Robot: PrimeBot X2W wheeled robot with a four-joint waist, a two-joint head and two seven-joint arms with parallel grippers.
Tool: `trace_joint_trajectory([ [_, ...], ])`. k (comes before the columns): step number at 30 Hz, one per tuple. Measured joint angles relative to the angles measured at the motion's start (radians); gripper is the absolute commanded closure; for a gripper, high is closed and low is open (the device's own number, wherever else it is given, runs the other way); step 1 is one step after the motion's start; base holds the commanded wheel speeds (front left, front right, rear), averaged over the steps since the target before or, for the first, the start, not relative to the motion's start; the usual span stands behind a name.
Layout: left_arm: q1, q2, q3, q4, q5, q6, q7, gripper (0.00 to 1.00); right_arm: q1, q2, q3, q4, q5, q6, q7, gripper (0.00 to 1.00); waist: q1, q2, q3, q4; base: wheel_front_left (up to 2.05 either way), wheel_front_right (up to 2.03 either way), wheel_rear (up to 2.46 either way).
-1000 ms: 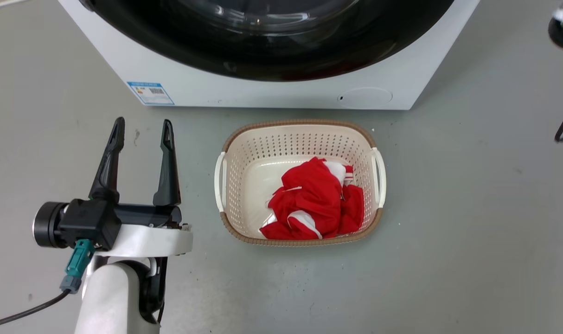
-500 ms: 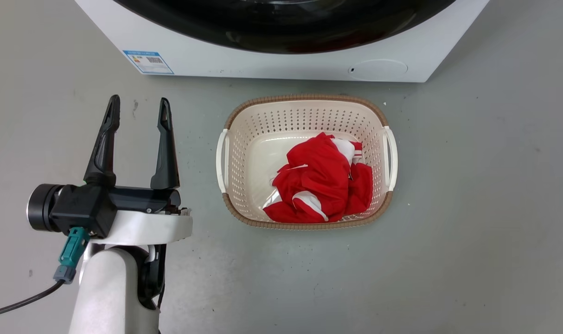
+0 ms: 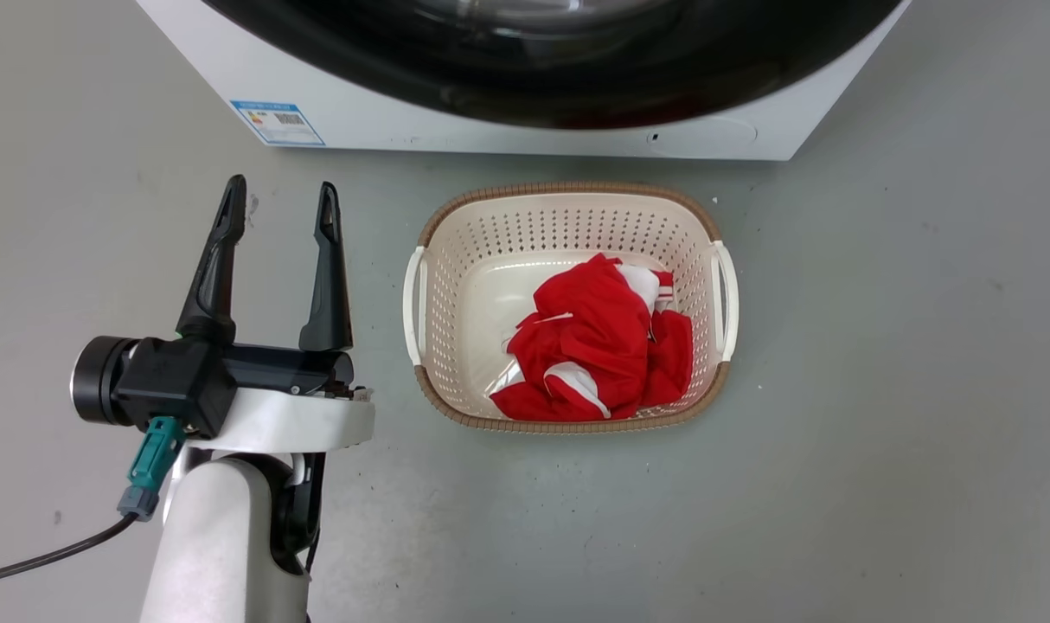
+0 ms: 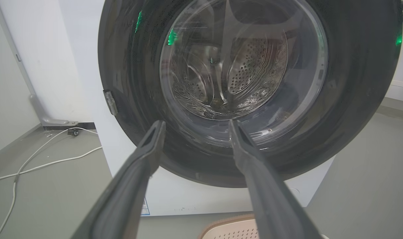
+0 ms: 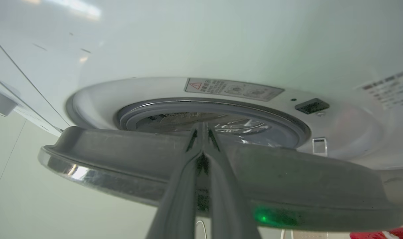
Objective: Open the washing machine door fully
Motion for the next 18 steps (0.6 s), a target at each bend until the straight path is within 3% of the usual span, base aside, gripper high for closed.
trace_joint_trajectory([
  [18, 0.076, 0.000, -0.011, 0.043, 0.005, 0.008, 0.000, 0.00, 0.252, 0.020, 0.069, -0.173, 0.028, 0.000, 0.219, 1.00, 0.0000, 0.0001, -0.160, -0.023, 0.00, 0.00, 0.00],
])
